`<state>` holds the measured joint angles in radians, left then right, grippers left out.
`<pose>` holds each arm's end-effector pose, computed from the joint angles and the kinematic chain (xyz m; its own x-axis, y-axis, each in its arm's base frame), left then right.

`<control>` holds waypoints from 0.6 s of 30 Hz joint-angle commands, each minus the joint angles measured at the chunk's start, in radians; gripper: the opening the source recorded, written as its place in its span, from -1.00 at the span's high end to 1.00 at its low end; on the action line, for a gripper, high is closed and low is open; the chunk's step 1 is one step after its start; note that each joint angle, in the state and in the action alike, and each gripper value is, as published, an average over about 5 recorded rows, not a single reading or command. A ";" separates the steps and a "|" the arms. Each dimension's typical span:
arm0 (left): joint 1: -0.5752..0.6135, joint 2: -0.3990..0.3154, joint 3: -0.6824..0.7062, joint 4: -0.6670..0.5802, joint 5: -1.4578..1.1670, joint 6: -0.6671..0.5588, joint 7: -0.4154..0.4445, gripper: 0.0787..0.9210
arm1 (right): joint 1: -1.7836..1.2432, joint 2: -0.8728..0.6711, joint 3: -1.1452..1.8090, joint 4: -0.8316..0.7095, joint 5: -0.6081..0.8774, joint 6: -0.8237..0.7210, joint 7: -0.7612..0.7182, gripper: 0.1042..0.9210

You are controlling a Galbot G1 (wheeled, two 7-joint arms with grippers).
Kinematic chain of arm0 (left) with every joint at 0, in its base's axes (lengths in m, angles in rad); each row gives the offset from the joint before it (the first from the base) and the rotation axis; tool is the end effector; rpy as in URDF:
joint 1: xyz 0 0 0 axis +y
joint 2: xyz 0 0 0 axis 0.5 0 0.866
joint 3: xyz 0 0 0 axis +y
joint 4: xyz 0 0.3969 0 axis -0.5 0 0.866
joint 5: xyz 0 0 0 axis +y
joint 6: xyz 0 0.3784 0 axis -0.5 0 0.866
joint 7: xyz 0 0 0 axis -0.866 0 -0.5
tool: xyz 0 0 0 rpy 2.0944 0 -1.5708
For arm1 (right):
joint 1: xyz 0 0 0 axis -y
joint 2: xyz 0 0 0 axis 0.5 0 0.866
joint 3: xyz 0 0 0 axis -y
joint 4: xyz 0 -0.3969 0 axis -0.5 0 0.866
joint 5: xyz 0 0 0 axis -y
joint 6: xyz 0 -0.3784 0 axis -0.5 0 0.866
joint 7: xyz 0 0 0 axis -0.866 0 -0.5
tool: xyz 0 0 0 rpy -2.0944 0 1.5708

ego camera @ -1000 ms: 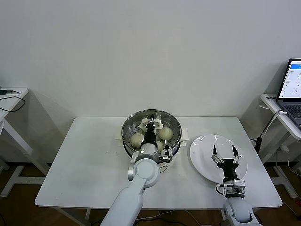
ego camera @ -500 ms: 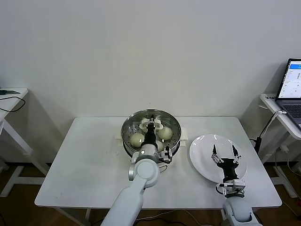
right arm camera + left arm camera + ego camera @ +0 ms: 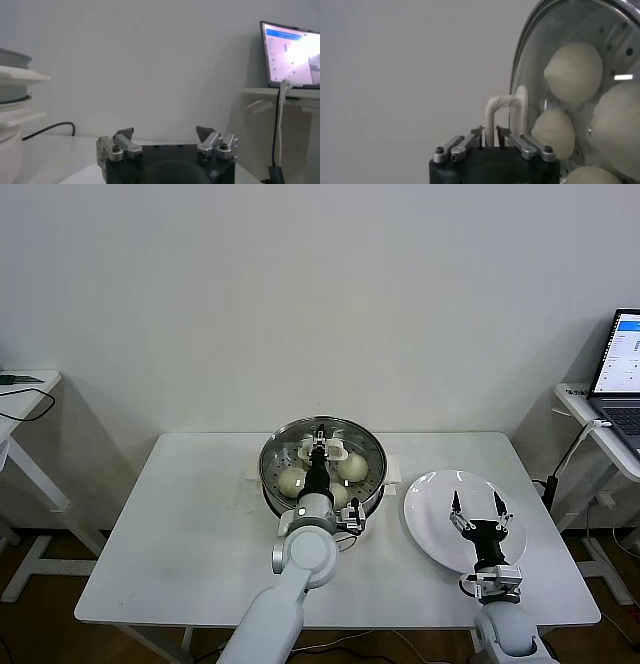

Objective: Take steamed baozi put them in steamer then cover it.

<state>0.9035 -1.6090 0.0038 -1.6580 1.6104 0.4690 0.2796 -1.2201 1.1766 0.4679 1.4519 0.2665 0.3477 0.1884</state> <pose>0.3734 -0.2035 -0.3061 -0.9972 0.0636 0.0382 0.0403 0.0313 0.9987 0.2980 -0.1504 -0.4743 -0.9886 0.1368 -0.0633 0.1433 0.9831 -0.1135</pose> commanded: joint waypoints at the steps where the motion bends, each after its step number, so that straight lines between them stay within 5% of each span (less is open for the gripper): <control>1: 0.049 0.033 0.023 -0.167 -0.071 0.020 0.019 0.01 | 0.001 -0.001 -0.002 0.007 0.002 -0.004 0.001 -0.76; 13: 0.263 0.327 -0.085 -0.546 -0.286 0.027 0.061 -0.73 | -0.008 -0.020 -0.022 0.061 -0.016 -0.103 0.006 -0.76; 18: 0.377 0.392 -0.312 -0.618 -0.675 -0.041 -0.097 -0.77 | -0.024 -0.021 -0.021 0.106 0.046 -0.119 -0.023 -0.76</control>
<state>1.0742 -1.5260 -0.0398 -2.0161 1.4096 0.4903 0.3211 -1.2324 1.1576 0.4515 1.5023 0.2621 0.2875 0.1833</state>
